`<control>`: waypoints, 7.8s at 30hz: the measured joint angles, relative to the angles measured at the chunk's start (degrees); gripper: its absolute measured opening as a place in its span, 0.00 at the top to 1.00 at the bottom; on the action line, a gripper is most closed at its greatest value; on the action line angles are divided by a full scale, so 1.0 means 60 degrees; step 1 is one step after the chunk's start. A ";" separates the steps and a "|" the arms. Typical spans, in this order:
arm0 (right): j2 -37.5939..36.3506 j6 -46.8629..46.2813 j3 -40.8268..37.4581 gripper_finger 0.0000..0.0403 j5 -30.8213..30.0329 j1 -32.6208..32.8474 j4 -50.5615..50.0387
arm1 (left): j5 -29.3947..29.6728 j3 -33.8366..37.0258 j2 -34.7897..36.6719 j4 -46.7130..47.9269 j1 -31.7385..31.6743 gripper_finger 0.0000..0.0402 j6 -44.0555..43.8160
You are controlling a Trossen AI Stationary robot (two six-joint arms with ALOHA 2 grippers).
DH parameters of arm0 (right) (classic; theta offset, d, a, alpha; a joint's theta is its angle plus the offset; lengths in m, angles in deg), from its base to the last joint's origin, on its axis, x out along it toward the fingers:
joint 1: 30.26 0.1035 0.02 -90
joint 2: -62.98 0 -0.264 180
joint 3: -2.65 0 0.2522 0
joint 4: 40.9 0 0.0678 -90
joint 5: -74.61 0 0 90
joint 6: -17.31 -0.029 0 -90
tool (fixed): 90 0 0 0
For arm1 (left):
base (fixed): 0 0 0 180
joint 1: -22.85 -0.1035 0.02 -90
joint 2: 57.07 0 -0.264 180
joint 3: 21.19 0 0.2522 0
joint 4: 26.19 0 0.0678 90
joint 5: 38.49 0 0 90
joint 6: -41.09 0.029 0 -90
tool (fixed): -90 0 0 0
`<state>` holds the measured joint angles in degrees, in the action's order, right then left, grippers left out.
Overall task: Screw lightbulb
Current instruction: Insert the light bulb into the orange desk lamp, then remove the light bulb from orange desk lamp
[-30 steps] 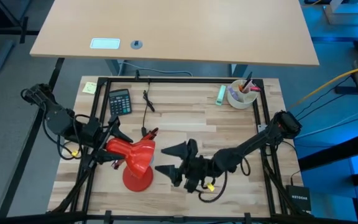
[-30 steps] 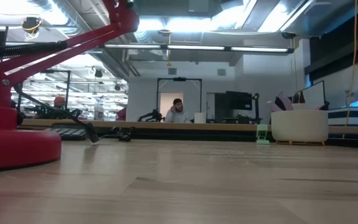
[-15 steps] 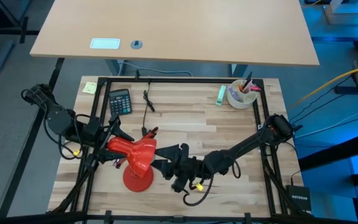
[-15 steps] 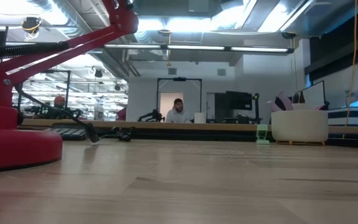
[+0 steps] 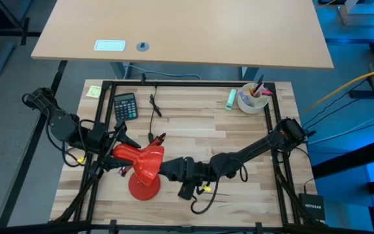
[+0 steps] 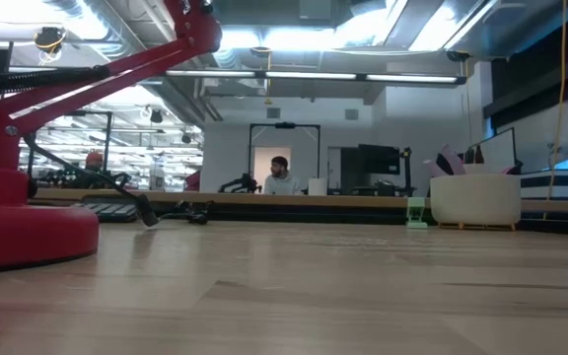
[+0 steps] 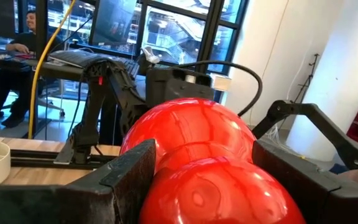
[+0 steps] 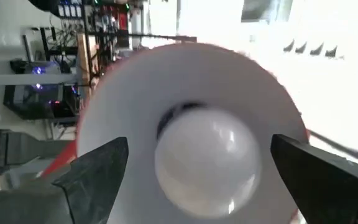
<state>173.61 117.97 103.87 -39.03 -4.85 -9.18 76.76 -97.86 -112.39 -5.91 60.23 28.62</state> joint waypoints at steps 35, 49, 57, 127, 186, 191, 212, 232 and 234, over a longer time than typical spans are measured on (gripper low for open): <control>0.0166 -0.0123 0.0527 0.21 0.0902 -0.0302 -0.0468 | -0.0095 0.0007 -0.0089 0.0043 0.0000 0.37 -0.0176; 0.0448 0.0022 0.1086 0.24 -0.0381 0.0032 -0.0970 | -0.0146 0.0007 -0.0083 0.0032 0.0006 0.37 -0.0215; 0.0448 0.0059 0.1086 0.25 -0.0639 -0.0029 -0.1050 | -0.0149 0.0007 -0.0070 0.0056 0.0006 0.37 -0.0181; 0.0466 -0.0666 0.1734 0.24 -0.1519 0.0251 -0.2554 | -0.0400 0.0007 -0.0075 0.0083 -0.0007 0.37 0.0422; 0.0415 -1.2685 0.1738 0.10 -0.2263 0.0438 -0.2806 | -0.0367 0.0008 -0.0093 0.0027 -0.0007 0.37 0.0254; 0.0178 -1.1027 0.1743 0.08 -0.5110 0.1178 -0.3934 | -0.0371 0.0015 -0.0075 0.0041 -0.0007 0.37 0.0247; -0.1405 -1.8755 -0.2683 0.08 -0.1112 0.0611 -0.5950 | -0.0575 0.0011 -0.0064 0.0036 -0.0007 0.37 0.0089; -0.0986 -2.0537 -0.3840 0.08 -0.0382 0.0556 -0.2850 | -0.0528 0.0007 -0.0056 0.0087 -0.0080 0.37 -0.0070; -0.1072 -2.0498 -0.3767 0.08 -0.0375 0.0554 -0.3130 | -0.0524 0.0007 -0.0056 0.0087 -0.0080 0.37 -0.0074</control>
<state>167.17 -5.02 81.27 -41.28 -1.53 -27.96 73.62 -97.82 -112.72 -5.38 59.75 28.18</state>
